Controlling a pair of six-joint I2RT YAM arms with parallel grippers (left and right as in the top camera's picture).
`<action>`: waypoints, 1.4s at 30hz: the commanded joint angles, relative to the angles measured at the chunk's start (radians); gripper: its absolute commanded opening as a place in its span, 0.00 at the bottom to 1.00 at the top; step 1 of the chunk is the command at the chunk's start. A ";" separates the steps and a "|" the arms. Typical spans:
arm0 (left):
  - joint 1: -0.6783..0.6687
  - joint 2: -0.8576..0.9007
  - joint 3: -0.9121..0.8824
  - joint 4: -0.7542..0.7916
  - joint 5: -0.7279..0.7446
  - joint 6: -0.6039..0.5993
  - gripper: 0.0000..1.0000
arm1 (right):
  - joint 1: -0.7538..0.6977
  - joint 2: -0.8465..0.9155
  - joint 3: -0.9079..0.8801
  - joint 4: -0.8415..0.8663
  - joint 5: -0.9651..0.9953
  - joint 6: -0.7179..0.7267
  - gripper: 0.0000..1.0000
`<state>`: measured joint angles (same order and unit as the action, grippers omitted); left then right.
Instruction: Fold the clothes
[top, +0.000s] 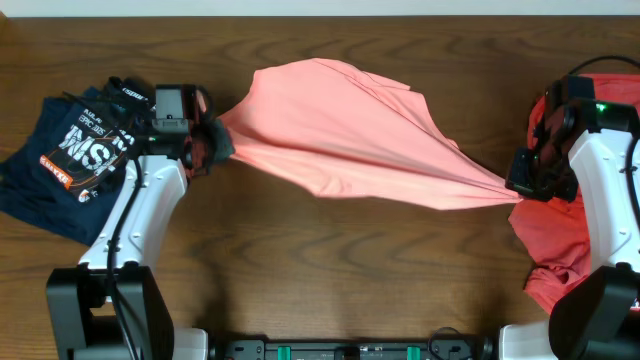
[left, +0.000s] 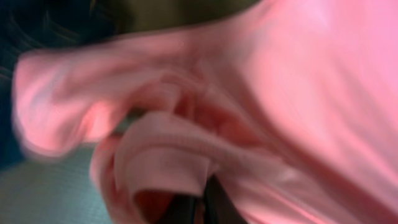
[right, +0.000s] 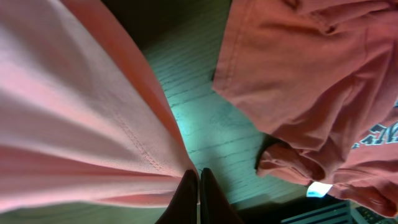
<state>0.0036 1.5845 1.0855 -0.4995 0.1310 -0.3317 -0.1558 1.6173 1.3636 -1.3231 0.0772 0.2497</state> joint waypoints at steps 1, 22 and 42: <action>0.007 0.007 0.022 -0.103 0.011 0.021 0.06 | -0.011 0.004 -0.005 0.008 0.053 -0.004 0.01; -0.086 0.007 0.022 -0.336 0.198 0.099 0.06 | -0.157 -0.018 -0.005 0.007 0.167 0.109 0.01; -0.034 0.006 0.020 -0.697 -0.122 0.019 0.06 | -0.113 -0.095 -0.005 -0.078 -0.156 -0.131 0.01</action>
<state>-0.0582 1.5845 1.0946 -1.1839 0.0689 -0.2665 -0.2729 1.5349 1.3582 -1.3994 -0.0460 0.1398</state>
